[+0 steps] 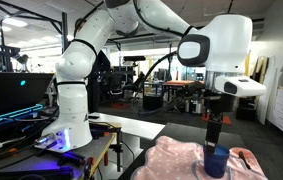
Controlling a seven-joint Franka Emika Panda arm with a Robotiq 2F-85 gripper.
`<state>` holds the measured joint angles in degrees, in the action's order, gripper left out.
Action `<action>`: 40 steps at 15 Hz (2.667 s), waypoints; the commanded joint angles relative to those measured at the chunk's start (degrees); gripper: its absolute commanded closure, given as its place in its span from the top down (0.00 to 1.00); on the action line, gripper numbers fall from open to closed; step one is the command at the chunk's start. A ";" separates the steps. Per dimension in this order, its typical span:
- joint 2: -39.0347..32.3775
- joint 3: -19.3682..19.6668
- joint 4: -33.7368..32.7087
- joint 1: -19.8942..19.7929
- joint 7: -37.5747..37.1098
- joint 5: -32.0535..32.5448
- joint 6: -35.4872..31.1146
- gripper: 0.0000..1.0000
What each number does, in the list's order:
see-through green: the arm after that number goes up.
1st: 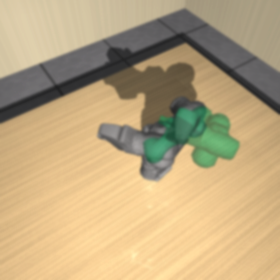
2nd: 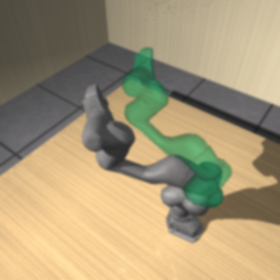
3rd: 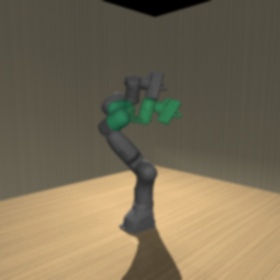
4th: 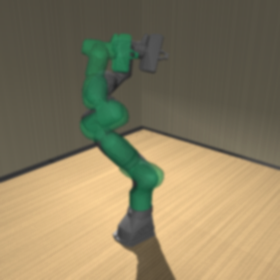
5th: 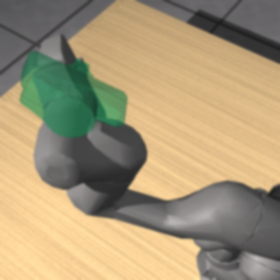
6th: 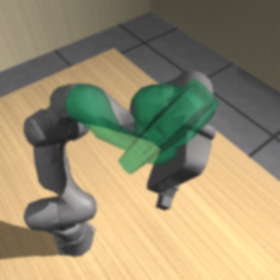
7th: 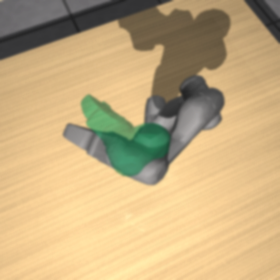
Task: Remove the marker the blue cup and place it on the apron
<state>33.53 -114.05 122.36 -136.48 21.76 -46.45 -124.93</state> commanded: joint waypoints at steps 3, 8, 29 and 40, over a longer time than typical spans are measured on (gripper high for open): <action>1.54 0.42 -2.70 -1.10 -3.80 1.70 4.74 1.00; 2.33 0.63 -2.62 -1.29 -5.67 1.94 5.52 1.00; 3.31 -0.19 -2.82 -2.16 -5.86 1.42 5.54 0.02; 2.63 0.89 -3.20 -0.57 -6.50 2.26 5.48 0.05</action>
<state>36.32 -114.06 120.63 -137.46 17.20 -45.43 -121.82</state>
